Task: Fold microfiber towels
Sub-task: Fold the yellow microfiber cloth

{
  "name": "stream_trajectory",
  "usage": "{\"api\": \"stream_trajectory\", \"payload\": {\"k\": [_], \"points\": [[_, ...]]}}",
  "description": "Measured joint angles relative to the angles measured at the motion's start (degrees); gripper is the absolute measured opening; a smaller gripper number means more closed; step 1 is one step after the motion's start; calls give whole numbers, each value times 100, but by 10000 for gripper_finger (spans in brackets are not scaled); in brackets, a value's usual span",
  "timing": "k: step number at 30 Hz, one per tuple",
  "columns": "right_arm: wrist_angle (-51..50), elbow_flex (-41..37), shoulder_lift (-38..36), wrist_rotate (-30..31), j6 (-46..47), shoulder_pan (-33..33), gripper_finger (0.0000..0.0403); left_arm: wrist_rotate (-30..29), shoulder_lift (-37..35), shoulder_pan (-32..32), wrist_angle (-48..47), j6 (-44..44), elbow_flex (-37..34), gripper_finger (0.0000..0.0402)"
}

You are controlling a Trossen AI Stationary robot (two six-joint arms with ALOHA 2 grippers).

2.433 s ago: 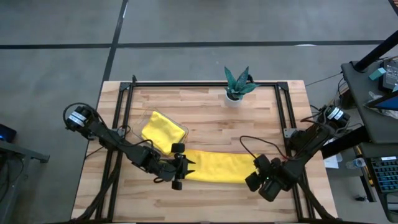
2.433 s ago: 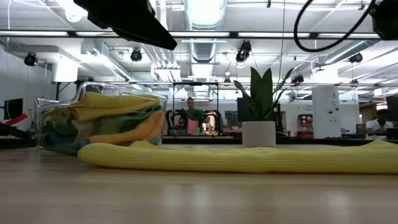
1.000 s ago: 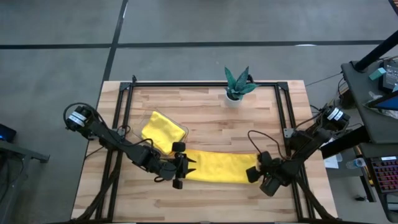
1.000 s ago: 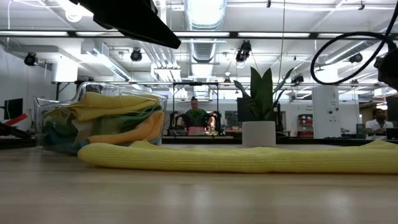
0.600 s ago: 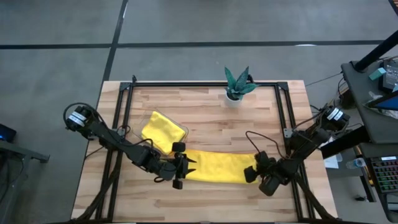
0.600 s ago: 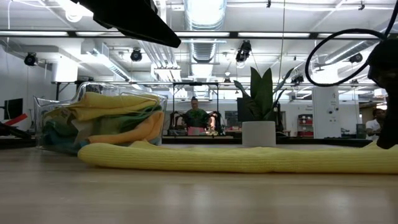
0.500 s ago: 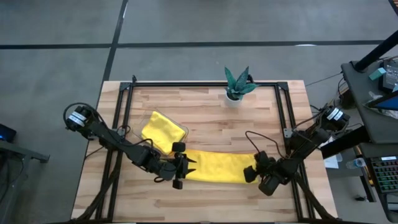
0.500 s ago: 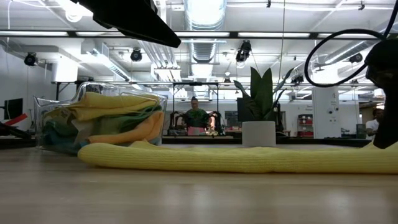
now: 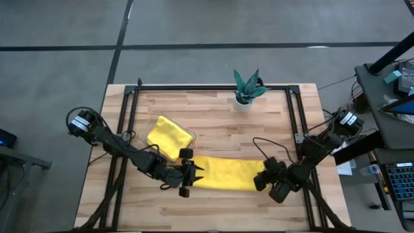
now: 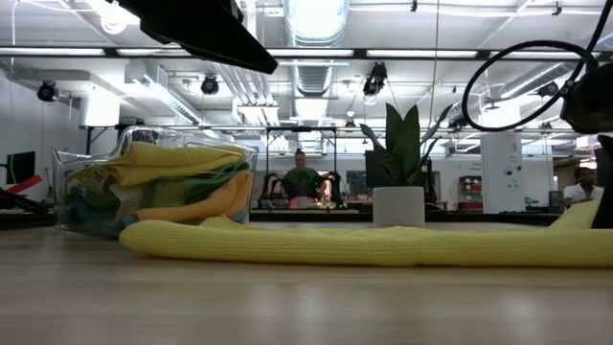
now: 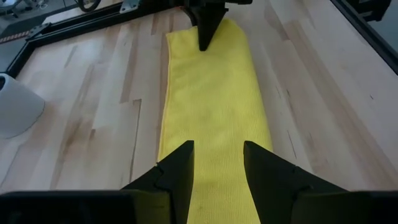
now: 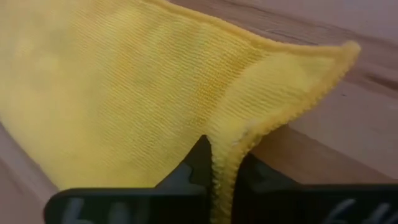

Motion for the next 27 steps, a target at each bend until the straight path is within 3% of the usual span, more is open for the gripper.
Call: {"api": "stream_trajectory", "payload": {"k": [15,22,27], "points": [[-2474,664,-323,-1224,286,7,9,-277,28,76,-75,112,-1,125],[-2753,1222,-392,-1154,200,-36,9,-282,-327,61,-427,97,-5,125],[-2680,1655,-220,-685,-128,-204,9,-288,-784,-39,-624,94,-29,125]]}}
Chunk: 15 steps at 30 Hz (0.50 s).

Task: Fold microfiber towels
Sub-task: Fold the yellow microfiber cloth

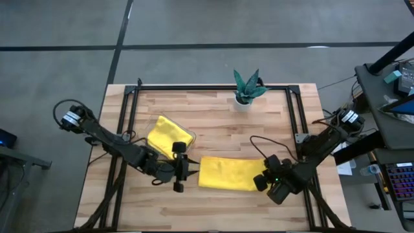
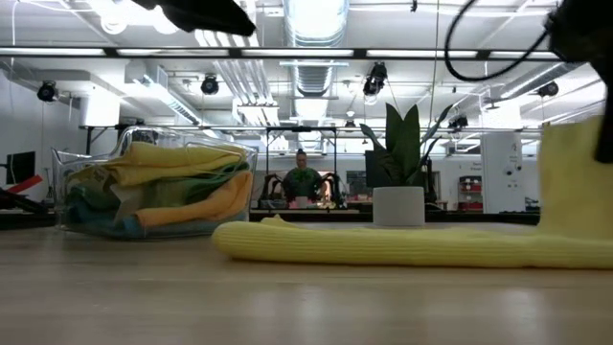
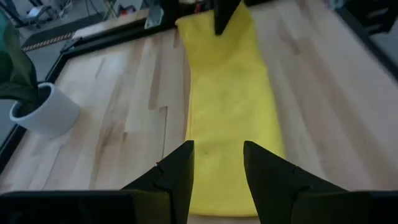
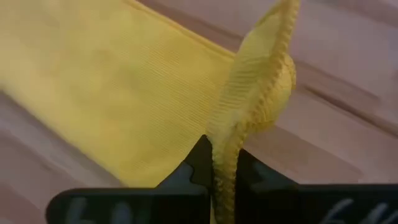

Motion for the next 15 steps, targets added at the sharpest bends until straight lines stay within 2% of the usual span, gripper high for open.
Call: {"api": "stream_trajectory", "payload": {"k": [4,9,15], "points": [[231,330,112,337,-541,-243,9,2,-336,-113,-45,-4,-121,125],[993,516,156,813,-1339,-644,9,-2,-562,-238,-37,-4,-200,125],[1855,657,381,1062,-2196,-1134,9,-112,-792,-266,-45,-250,-402,125]]}}
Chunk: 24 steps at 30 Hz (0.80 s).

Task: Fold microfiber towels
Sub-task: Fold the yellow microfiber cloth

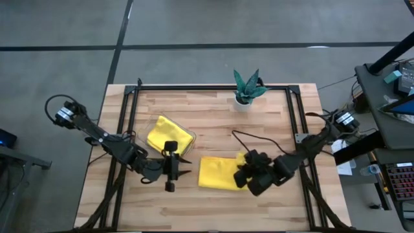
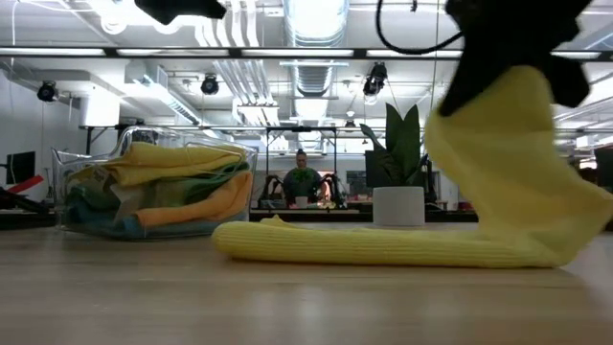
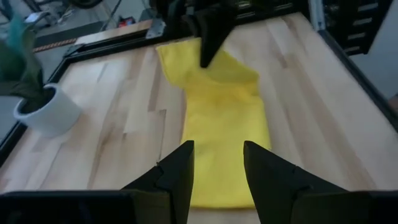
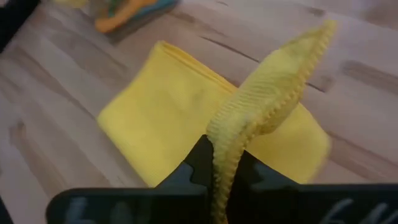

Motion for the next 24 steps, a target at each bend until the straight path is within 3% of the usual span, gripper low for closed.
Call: {"api": "stream_trajectory", "payload": {"k": [5,14,24], "points": [[515,220,392,-3,-621,-339,9,-126,-277,-15,-149,-204,-167,125],[507,1012,1370,-17,-1390,-703,17,-128,-452,-197,-137,-202,-210,125],[461,1830,2106,-66,-2192,-896,95,-137,-419,-206,-138,-202,-211,125]]}}
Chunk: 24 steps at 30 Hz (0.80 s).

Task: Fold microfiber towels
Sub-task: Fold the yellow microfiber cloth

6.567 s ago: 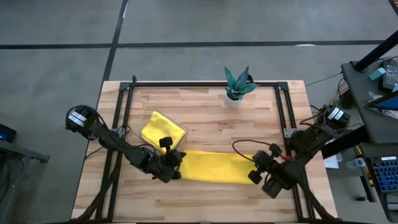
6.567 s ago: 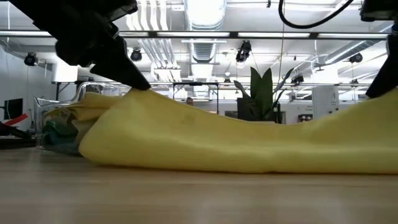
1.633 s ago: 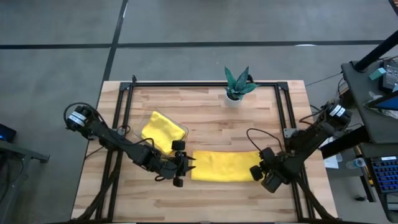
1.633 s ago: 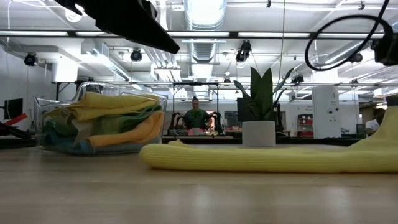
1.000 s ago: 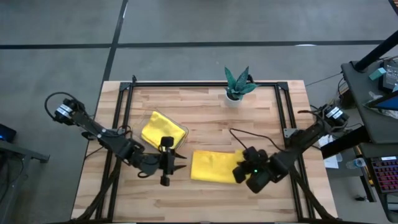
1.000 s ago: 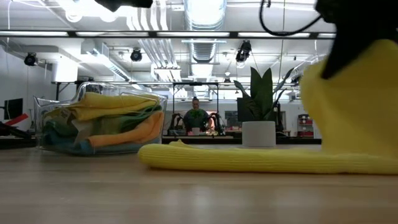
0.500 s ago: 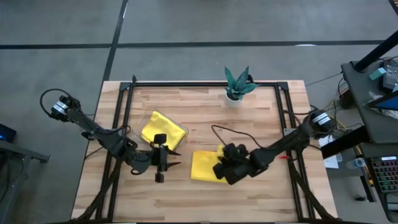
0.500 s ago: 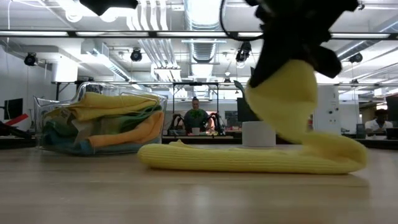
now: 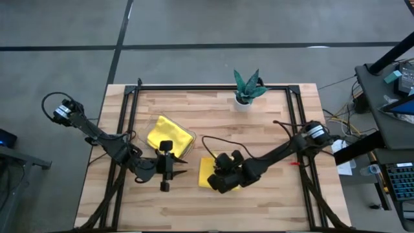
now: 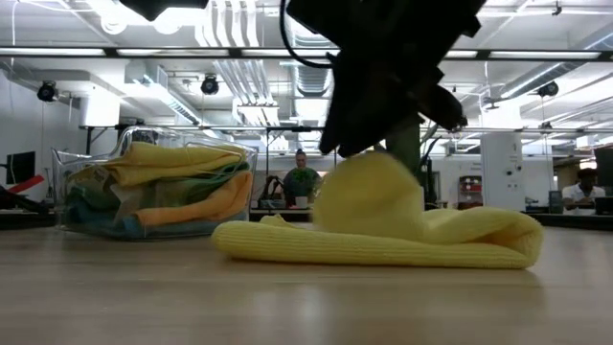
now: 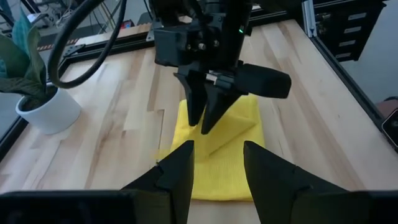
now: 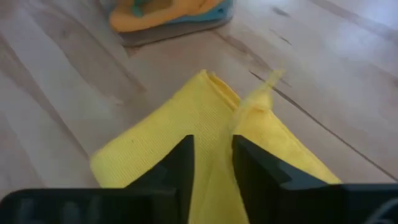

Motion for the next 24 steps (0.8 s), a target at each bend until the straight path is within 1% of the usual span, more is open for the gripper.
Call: {"api": "stream_trajectory", "payload": {"k": [7,12,14,17,20,22,24], "points": [[18,225,49,4,-513,-137,175,-7,0,0,6,-6,1,125],[-242,349,-111,-26,-1362,-43,212,-11,54,0,76,-155,-1,125],[-543,325,-274,19,-1568,62,219,-11,160,0,129,-157,-21,125],[-1040,118,-495,245,-1614,264,221,-7,430,13,514,-142,-54,125],[-1094,-281,-717,350,-1747,496,217,24,777,103,876,12,-68,125],[-1020,-575,-868,348,-1849,619,213,214,1009,231,953,40,-31,125],[-956,-871,-1020,344,-1985,726,210,592,1233,418,974,5,83,125]]}}
